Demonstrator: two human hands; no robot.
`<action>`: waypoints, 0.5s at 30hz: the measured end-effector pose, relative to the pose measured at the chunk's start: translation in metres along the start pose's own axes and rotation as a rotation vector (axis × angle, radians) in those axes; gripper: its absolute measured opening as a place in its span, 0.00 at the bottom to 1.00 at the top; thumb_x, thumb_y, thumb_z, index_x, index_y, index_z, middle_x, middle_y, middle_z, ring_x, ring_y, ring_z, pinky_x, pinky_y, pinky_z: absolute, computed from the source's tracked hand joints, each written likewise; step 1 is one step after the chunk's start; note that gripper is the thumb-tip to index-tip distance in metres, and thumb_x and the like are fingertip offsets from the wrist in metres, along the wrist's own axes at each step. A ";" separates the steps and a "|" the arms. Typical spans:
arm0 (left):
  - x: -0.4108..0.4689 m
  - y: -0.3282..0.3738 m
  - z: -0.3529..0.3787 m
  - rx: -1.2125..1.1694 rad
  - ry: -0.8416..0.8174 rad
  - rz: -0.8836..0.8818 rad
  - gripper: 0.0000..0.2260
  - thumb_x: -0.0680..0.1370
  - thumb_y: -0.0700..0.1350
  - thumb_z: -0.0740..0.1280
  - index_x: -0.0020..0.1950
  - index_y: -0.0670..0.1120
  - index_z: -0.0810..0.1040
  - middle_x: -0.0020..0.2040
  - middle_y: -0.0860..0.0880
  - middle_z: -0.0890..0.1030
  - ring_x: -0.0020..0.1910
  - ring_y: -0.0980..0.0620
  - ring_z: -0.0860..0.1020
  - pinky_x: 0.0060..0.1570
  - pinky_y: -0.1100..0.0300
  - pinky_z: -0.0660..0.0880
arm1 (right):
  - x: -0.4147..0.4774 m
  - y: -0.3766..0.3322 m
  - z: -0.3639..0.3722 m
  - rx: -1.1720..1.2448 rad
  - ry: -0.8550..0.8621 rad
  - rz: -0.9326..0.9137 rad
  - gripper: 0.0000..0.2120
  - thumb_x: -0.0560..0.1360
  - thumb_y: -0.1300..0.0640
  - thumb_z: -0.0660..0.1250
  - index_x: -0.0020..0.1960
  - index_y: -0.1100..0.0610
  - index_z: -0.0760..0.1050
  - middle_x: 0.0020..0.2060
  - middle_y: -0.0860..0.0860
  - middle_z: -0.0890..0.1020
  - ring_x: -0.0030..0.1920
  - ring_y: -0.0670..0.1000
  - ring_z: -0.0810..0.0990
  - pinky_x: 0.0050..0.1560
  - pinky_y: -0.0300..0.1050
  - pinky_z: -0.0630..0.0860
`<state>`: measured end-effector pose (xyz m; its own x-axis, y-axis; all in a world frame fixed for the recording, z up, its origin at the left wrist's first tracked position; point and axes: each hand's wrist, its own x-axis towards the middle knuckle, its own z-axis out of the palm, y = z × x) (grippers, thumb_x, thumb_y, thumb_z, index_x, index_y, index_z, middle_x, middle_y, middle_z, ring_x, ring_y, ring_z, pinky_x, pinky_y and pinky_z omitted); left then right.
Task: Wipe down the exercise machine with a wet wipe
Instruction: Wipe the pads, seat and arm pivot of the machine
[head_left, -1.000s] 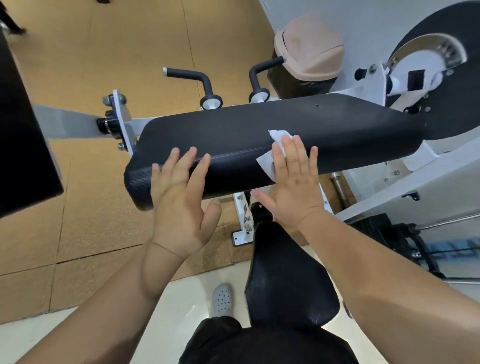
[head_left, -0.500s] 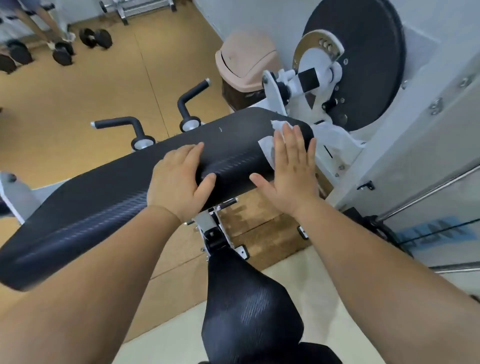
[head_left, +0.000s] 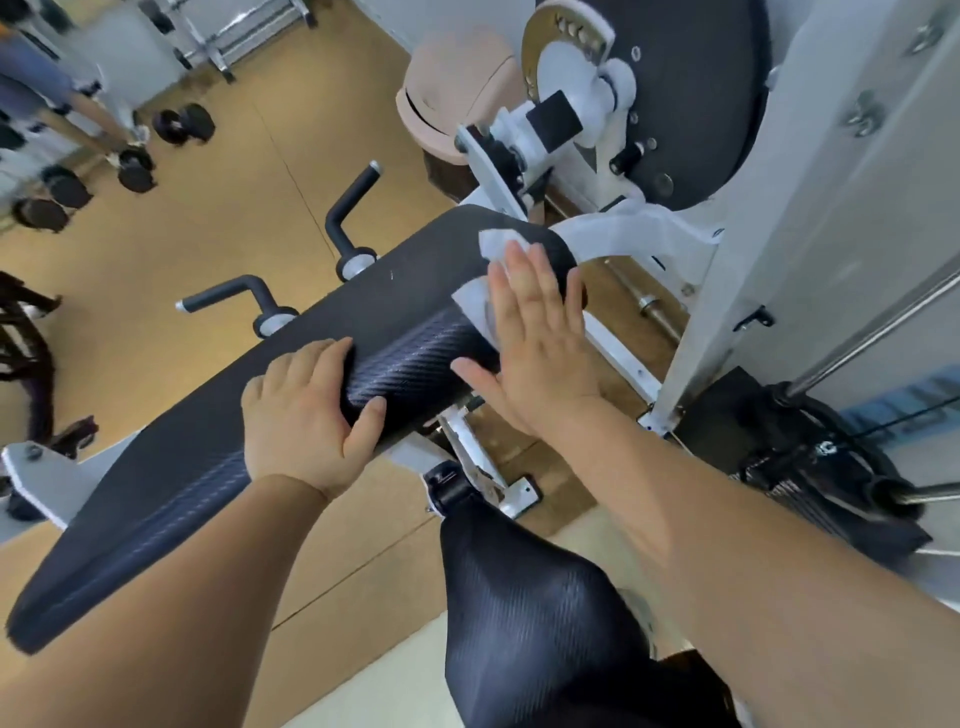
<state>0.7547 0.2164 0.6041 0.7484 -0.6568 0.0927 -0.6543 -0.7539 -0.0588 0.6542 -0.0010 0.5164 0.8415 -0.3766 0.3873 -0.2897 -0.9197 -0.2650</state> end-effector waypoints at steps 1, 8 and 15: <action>0.000 0.000 0.000 0.009 0.000 -0.002 0.32 0.76 0.63 0.54 0.73 0.46 0.72 0.68 0.45 0.77 0.64 0.39 0.73 0.58 0.43 0.68 | 0.007 0.004 -0.004 0.037 0.003 0.086 0.46 0.81 0.30 0.48 0.83 0.64 0.43 0.83 0.61 0.47 0.83 0.61 0.42 0.80 0.66 0.41; -0.001 0.002 0.001 0.010 0.016 0.003 0.33 0.75 0.63 0.54 0.74 0.46 0.70 0.69 0.45 0.76 0.63 0.39 0.74 0.58 0.44 0.68 | -0.036 -0.061 0.013 0.138 -0.018 -0.098 0.48 0.80 0.30 0.52 0.83 0.61 0.39 0.83 0.60 0.41 0.82 0.61 0.36 0.80 0.64 0.35; -0.001 0.001 0.002 0.000 0.029 0.019 0.33 0.75 0.63 0.55 0.74 0.46 0.70 0.69 0.46 0.76 0.63 0.40 0.73 0.57 0.44 0.67 | -0.011 -0.035 0.009 0.203 0.060 0.245 0.46 0.81 0.31 0.45 0.82 0.65 0.36 0.80 0.62 0.35 0.81 0.61 0.32 0.79 0.64 0.33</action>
<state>0.7538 0.2161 0.6015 0.7321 -0.6705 0.1202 -0.6687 -0.7411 -0.0607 0.6594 0.0361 0.5140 0.7278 -0.5957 0.3398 -0.3784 -0.7620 -0.5255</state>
